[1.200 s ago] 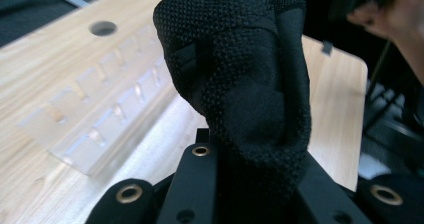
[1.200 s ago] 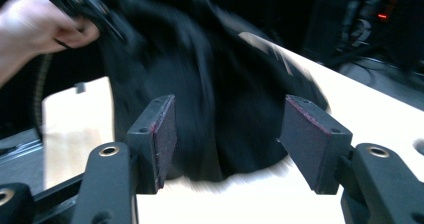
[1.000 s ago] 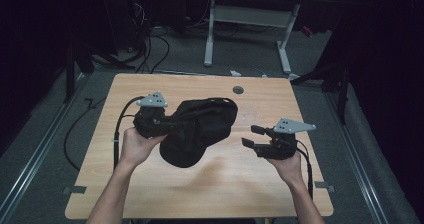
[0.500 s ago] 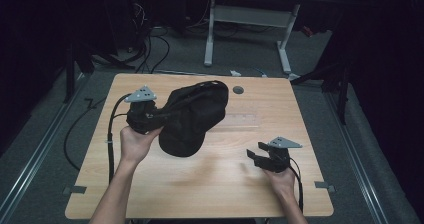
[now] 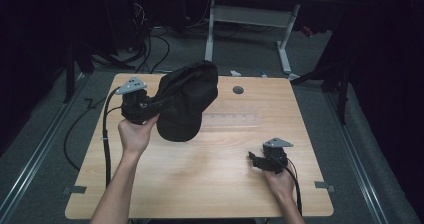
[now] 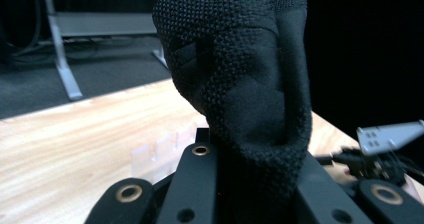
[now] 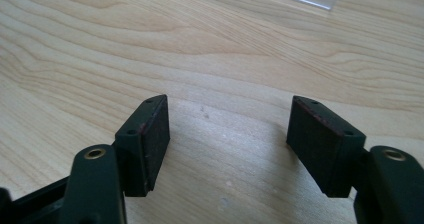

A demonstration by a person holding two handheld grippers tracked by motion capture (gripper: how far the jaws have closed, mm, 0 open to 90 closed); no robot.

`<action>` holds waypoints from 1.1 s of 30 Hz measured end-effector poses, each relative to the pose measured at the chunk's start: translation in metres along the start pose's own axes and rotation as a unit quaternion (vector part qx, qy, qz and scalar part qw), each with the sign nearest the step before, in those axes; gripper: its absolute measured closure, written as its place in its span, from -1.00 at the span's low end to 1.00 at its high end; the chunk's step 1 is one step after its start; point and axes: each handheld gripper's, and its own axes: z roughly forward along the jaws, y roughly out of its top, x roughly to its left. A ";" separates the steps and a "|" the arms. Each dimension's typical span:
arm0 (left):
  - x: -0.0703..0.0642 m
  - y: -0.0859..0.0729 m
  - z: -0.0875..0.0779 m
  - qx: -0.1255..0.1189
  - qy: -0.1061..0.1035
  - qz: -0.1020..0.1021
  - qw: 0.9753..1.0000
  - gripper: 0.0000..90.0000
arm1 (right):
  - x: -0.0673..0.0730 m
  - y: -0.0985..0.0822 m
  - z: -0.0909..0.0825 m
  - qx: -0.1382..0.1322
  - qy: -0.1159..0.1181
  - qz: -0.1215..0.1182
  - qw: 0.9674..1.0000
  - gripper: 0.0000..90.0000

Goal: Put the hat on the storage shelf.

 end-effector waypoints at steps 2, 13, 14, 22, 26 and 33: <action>0.000 0.003 0.003 -0.008 0.004 -0.001 1.000 0.90 | 0.000 0.000 0.000 0.001 0.002 0.001 1.000 -0.25; 0.012 0.011 0.021 -0.049 0.046 0.004 0.998 0.90 | 0.001 0.000 0.000 0.002 0.004 0.004 1.000 -0.26; 0.013 0.011 0.023 -0.051 0.050 0.007 0.997 0.90 | 0.001 0.000 0.000 0.002 0.005 0.004 1.000 -0.26; 0.020 0.007 0.036 -0.068 0.072 0.017 0.995 0.90 | 0.001 0.000 -0.001 0.002 0.003 0.003 1.000 -0.27; 0.023 0.005 0.040 -0.075 0.082 0.025 0.993 0.90 | 0.001 -0.001 -0.001 0.002 0.004 0.003 1.000 -0.27; 0.027 0.002 0.046 -0.078 0.094 0.030 0.992 0.90 | 0.002 -0.001 -0.001 0.002 0.004 0.005 1.000 -0.27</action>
